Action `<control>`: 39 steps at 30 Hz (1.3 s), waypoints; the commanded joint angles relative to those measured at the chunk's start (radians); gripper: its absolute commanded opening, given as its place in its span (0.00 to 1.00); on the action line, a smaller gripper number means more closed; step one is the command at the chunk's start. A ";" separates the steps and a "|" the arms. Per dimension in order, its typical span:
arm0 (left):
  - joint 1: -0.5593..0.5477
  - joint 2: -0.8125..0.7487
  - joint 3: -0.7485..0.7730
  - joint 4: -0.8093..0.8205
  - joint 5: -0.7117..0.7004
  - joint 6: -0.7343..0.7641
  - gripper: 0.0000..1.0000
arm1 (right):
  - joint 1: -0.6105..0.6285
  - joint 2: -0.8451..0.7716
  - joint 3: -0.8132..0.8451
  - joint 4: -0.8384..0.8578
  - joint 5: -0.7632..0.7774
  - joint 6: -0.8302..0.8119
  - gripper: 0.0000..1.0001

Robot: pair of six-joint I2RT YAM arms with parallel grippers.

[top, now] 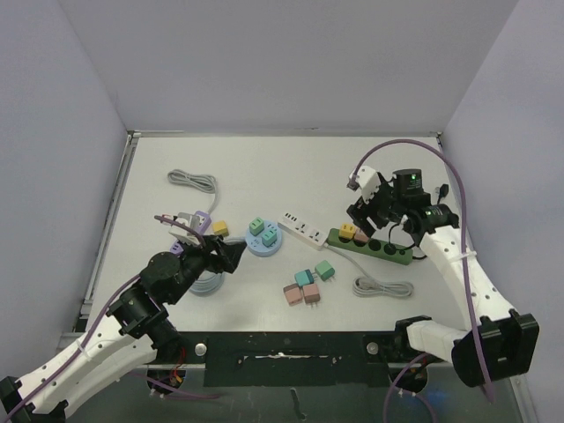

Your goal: Insert the plug

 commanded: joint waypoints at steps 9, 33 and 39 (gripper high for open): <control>0.004 0.157 0.011 0.049 0.080 -0.146 0.74 | 0.019 -0.279 -0.334 0.320 -0.075 0.965 0.89; 0.011 0.265 -0.040 0.133 0.047 -0.215 0.74 | 0.712 0.260 -0.192 0.069 0.485 1.404 0.69; 0.011 0.270 -0.044 0.139 0.042 -0.215 0.74 | 0.730 0.327 -0.175 0.019 0.476 1.420 0.67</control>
